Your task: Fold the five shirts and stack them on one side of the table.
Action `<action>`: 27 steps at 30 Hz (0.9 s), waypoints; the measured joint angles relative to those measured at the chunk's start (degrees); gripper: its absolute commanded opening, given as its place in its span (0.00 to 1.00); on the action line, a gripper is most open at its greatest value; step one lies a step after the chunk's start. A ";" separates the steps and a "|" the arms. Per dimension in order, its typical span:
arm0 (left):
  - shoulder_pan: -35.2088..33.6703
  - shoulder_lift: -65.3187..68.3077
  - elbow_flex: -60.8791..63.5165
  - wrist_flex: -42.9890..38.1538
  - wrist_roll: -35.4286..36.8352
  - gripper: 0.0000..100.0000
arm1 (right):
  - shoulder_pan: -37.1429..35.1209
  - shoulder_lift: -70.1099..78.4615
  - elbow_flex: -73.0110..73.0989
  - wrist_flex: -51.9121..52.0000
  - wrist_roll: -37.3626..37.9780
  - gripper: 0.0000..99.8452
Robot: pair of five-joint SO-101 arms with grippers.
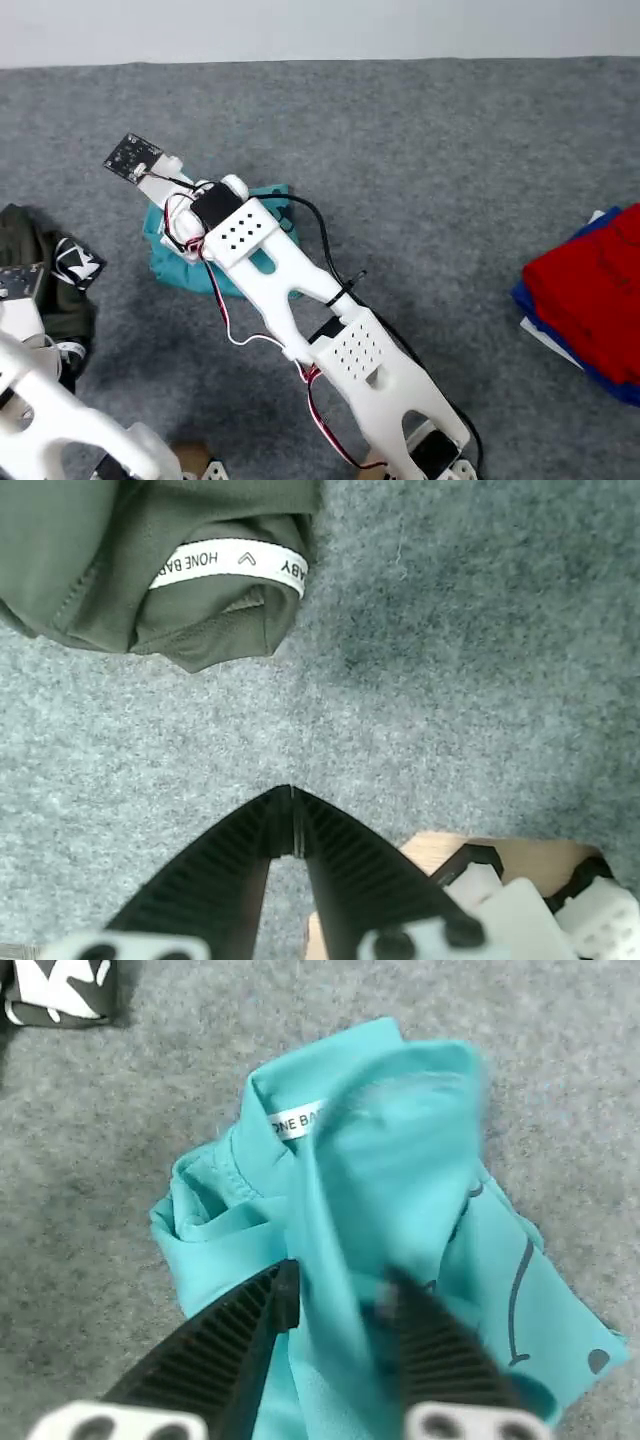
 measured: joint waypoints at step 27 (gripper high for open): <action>0.00 0.00 0.00 0.00 0.00 0.00 | 16.18 4.13 -16.26 17.76 8.09 0.01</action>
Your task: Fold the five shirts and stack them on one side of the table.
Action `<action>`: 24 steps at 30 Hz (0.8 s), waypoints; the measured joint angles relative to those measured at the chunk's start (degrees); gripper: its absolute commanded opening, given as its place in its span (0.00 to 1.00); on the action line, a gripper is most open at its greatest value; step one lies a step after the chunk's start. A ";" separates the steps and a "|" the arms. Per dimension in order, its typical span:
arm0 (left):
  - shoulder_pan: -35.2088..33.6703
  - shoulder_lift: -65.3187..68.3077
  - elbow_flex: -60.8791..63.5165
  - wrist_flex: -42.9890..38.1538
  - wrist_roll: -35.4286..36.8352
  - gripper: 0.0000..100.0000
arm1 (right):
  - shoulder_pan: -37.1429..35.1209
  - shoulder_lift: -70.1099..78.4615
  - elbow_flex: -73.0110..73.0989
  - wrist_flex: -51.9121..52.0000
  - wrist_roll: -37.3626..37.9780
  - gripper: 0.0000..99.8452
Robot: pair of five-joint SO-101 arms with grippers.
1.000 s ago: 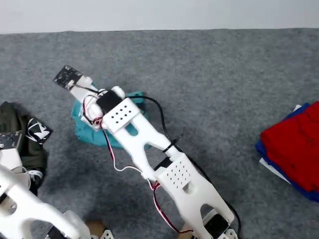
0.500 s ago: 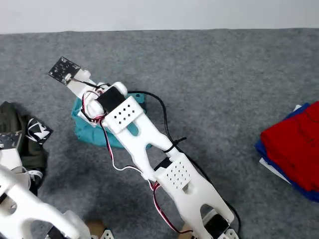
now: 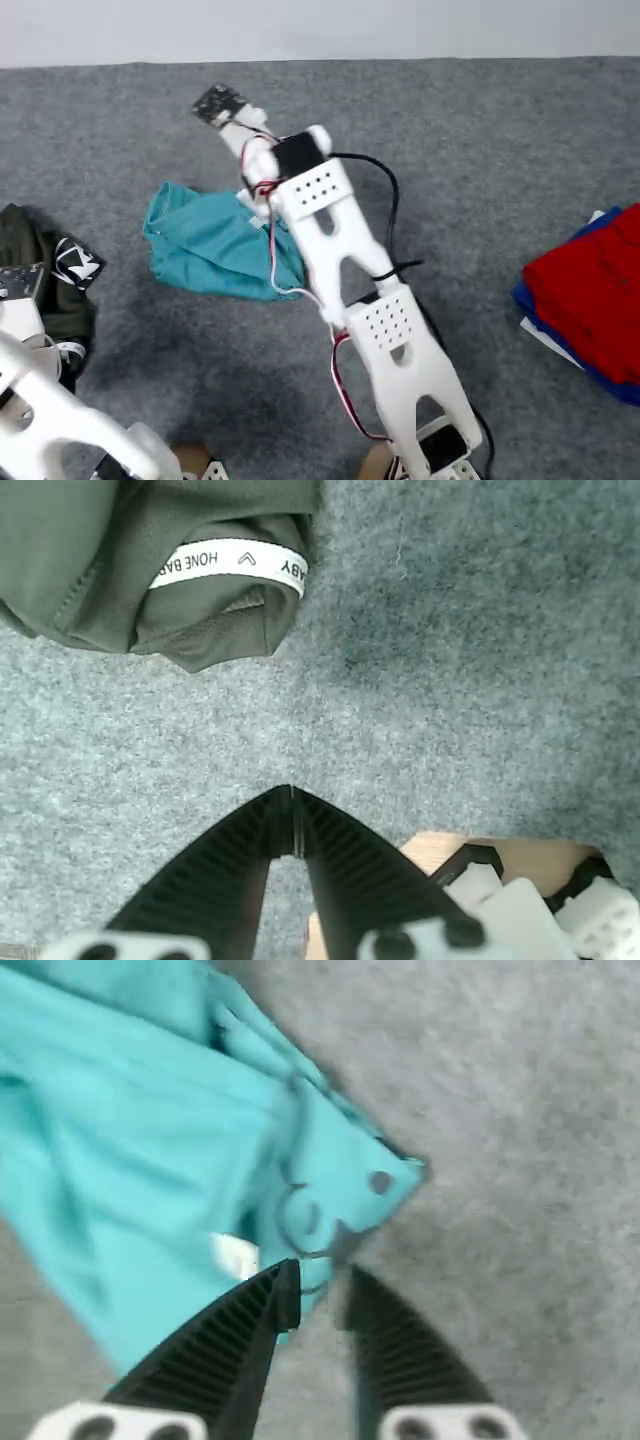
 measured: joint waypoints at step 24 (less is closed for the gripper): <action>0.00 0.00 0.00 0.00 0.00 0.00 | -22.42 9.41 -9.32 2.55 4.40 0.01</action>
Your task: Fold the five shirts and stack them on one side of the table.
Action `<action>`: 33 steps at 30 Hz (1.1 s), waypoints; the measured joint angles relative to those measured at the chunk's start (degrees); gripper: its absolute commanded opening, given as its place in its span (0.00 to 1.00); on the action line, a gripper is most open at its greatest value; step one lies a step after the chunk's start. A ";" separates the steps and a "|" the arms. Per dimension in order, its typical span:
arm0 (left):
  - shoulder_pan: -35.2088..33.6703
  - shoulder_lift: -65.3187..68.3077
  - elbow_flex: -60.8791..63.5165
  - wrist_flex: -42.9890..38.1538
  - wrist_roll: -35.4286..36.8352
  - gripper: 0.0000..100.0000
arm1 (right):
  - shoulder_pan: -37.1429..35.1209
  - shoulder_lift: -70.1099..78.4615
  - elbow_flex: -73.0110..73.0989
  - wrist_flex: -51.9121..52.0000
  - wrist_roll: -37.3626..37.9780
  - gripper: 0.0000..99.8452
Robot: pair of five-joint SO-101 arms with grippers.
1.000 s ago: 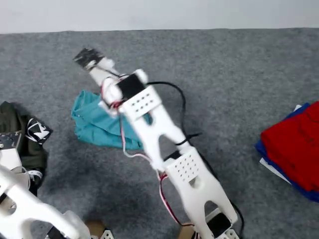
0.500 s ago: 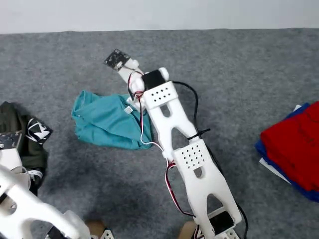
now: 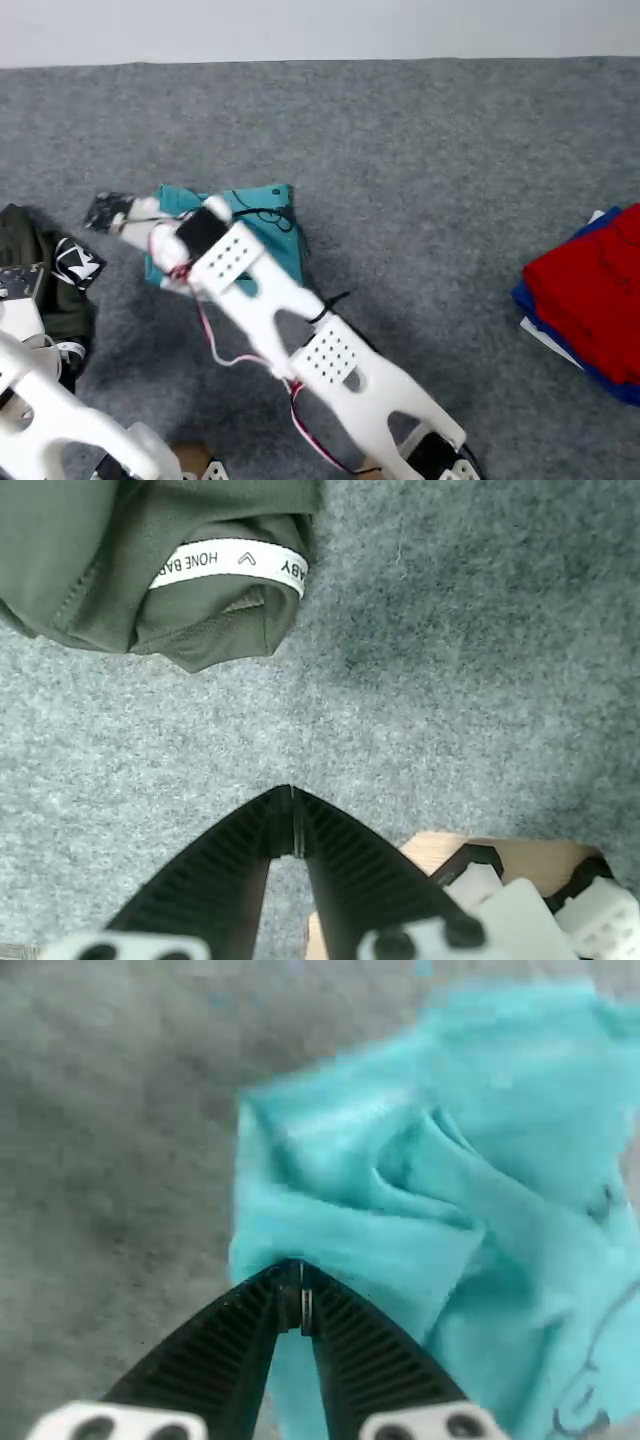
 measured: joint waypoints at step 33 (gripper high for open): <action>2.64 0.00 -6.95 -2.46 9.41 0.00 | 17.85 4.40 -0.44 -10.90 5.19 0.01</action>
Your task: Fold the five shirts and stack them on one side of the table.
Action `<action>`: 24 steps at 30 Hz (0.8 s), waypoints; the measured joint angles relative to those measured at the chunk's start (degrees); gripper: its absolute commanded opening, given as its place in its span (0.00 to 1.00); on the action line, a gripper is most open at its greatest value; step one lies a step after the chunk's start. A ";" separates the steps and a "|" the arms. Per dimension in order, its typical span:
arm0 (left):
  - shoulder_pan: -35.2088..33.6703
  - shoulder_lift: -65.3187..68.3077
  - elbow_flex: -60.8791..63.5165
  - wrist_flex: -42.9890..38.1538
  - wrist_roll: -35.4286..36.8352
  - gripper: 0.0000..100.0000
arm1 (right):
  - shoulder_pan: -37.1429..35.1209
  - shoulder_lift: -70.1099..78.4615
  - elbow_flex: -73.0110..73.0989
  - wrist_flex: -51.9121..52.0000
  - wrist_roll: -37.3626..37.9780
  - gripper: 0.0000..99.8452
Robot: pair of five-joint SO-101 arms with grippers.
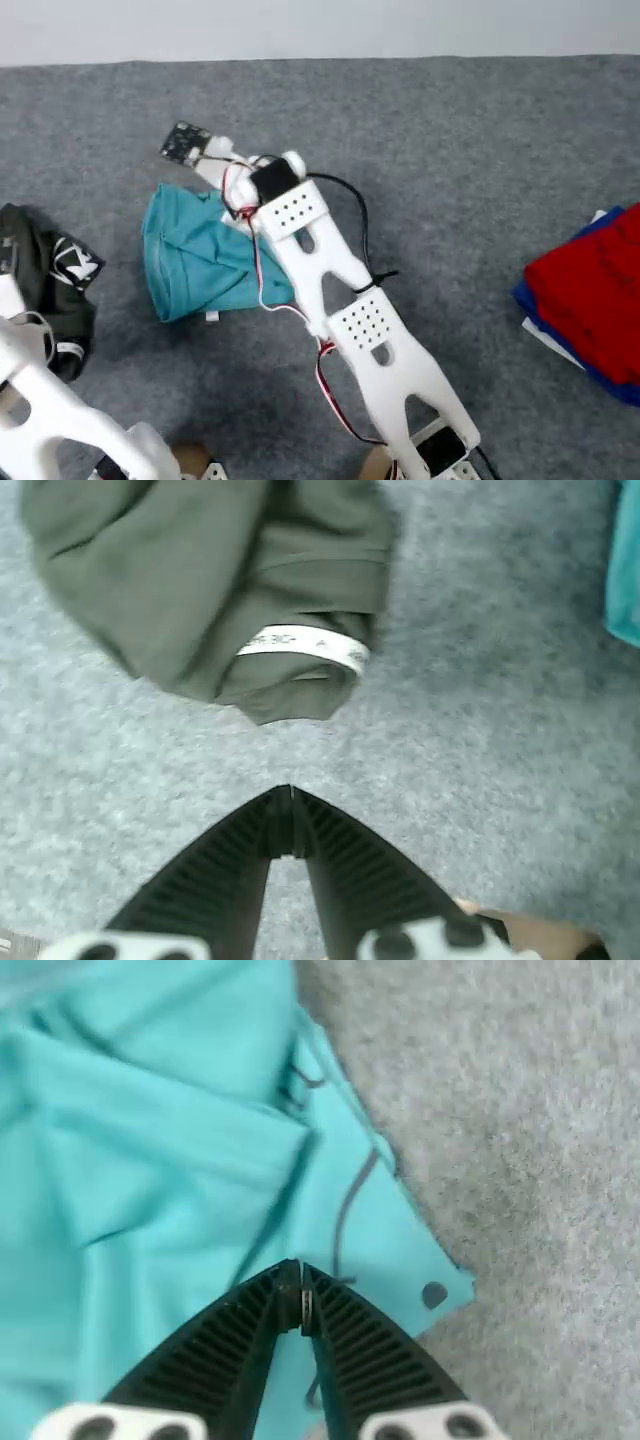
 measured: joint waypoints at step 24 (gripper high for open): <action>-0.62 0.00 -0.09 0.00 0.09 0.00 | -3.96 0.26 0.00 -0.18 0.00 0.15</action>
